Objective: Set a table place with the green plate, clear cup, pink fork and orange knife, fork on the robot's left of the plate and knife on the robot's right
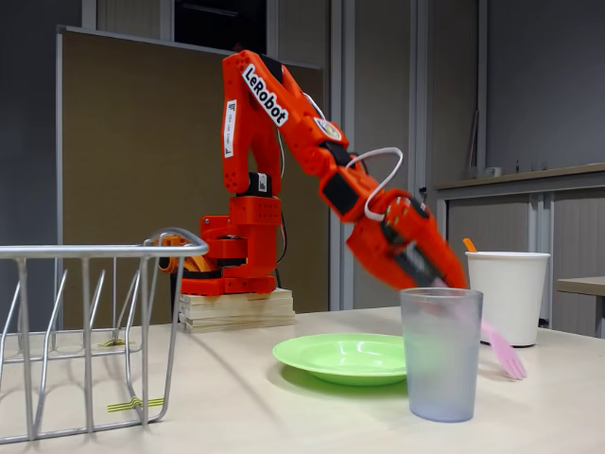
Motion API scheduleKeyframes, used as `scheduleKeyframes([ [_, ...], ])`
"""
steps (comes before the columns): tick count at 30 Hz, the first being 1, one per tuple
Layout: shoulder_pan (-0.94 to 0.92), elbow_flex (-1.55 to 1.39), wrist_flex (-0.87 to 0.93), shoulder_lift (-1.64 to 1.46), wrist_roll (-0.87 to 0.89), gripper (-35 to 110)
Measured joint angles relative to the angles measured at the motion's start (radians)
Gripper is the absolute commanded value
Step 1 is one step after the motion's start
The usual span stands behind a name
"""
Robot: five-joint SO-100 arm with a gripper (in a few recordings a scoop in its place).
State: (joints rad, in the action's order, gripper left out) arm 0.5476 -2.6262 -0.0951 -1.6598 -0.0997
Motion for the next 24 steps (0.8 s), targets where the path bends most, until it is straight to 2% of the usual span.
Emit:
scheduleKeyframes([
  [6,0.011,-0.035,-0.025,0.031,0.107,0],
  [16,0.060,-0.109,0.023,0.011,0.282,10],
  [24,0.058,-0.112,0.018,0.006,0.301,10],
])
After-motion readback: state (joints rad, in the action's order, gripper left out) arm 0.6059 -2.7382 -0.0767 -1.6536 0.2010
